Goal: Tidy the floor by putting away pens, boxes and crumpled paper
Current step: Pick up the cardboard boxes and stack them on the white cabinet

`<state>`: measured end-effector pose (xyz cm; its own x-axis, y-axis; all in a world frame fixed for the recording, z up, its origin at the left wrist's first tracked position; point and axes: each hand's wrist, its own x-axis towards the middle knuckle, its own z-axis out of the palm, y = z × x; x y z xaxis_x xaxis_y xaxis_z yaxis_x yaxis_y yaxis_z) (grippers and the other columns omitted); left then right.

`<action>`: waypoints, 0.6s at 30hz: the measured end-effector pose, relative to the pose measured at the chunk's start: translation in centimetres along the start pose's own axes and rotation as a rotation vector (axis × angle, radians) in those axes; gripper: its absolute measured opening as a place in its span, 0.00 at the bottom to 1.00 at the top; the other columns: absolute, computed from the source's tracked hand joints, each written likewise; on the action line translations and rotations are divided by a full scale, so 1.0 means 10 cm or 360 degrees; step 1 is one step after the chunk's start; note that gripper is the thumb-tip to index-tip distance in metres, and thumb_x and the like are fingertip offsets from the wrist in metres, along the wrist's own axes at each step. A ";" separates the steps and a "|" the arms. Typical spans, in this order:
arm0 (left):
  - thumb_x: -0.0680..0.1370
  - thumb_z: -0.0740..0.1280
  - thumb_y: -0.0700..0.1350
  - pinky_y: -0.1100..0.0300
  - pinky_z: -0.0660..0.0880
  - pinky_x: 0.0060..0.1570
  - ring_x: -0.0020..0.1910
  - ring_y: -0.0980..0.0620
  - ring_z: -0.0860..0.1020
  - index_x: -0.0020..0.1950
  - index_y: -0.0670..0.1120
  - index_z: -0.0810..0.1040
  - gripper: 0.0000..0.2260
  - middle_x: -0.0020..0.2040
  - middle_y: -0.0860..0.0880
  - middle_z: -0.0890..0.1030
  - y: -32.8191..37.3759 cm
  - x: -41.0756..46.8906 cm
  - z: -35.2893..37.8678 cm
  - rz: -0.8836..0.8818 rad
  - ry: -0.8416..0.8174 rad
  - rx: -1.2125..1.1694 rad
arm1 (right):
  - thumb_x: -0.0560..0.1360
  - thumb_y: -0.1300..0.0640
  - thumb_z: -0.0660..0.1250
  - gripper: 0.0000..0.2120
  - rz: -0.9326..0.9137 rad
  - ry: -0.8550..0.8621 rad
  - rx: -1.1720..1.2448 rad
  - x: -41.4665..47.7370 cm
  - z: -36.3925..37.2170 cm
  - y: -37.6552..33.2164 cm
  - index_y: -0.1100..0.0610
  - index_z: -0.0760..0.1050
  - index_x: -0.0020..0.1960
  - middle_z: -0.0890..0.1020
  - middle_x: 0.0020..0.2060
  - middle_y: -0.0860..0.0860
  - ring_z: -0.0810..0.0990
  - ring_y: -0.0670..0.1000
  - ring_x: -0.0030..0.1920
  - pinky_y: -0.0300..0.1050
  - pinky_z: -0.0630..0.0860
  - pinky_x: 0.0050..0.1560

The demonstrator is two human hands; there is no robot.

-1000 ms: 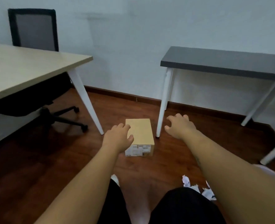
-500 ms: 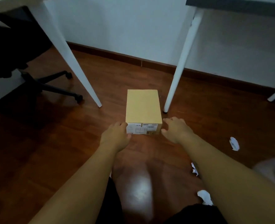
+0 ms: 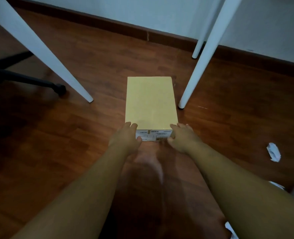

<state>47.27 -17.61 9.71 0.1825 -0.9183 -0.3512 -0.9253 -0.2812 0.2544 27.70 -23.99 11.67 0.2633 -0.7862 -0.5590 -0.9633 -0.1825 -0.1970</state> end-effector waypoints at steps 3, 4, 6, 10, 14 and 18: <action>0.81 0.61 0.53 0.48 0.67 0.67 0.75 0.43 0.62 0.78 0.50 0.60 0.26 0.80 0.48 0.56 -0.03 0.29 0.17 -0.0039 -0.0018 -0.0034 | 0.80 0.49 0.58 0.31 0.0019 -0.0027 0.0079 0.41 0.12 0.01 0.51 0.49 0.80 0.51 0.79 0.53 0.45 0.59 0.79 0.56 0.53 0.77; 0.81 0.61 0.53 0.48 0.66 0.69 0.76 0.43 0.61 0.78 0.50 0.59 0.27 0.81 0.47 0.54 -0.03 0.38 0.23 -0.0069 -0.0001 -0.0101 | 0.80 0.50 0.58 0.32 0.0049 -0.0022 0.0130 0.53 0.15 0.00 0.51 0.48 0.80 0.50 0.79 0.52 0.45 0.59 0.79 0.55 0.53 0.77; 0.81 0.61 0.53 0.48 0.64 0.71 0.77 0.43 0.59 0.79 0.48 0.57 0.29 0.81 0.47 0.51 -0.08 0.55 0.36 -0.0176 0.0026 -0.0311 | 0.80 0.51 0.57 0.32 0.0145 0.0028 0.0275 0.77 0.24 0.01 0.55 0.48 0.80 0.51 0.79 0.54 0.47 0.60 0.79 0.57 0.54 0.77; 0.80 0.64 0.53 0.45 0.65 0.71 0.76 0.41 0.61 0.78 0.43 0.56 0.31 0.80 0.42 0.56 -0.21 0.77 0.63 -0.0391 0.0007 -0.0749 | 0.79 0.54 0.60 0.34 0.0416 0.0140 0.0743 1.11 0.40 0.10 0.64 0.48 0.78 0.61 0.76 0.61 0.61 0.64 0.75 0.57 0.63 0.73; 0.81 0.63 0.52 0.47 0.68 0.69 0.71 0.41 0.68 0.78 0.40 0.56 0.30 0.75 0.41 0.66 -0.30 0.89 0.78 -0.0531 0.0073 -0.0992 | 0.78 0.55 0.62 0.29 0.0485 0.0190 0.0993 1.27 0.53 0.16 0.65 0.58 0.74 0.67 0.71 0.62 0.70 0.64 0.68 0.56 0.71 0.67; 0.81 0.66 0.48 0.59 0.69 0.53 0.58 0.48 0.74 0.67 0.41 0.69 0.18 0.61 0.45 0.76 -0.30 0.93 0.85 -0.0573 0.0286 -0.1309 | 0.79 0.55 0.62 0.21 0.0535 0.0314 0.1228 1.39 0.70 0.27 0.65 0.65 0.68 0.73 0.65 0.62 0.74 0.62 0.63 0.56 0.73 0.64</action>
<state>48.94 -22.94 -2.03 0.5265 -0.7471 -0.4057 -0.2868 -0.6054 0.7425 29.15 -31.29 -2.23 -0.1118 -0.8277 -0.5499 -0.6643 0.4738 -0.5781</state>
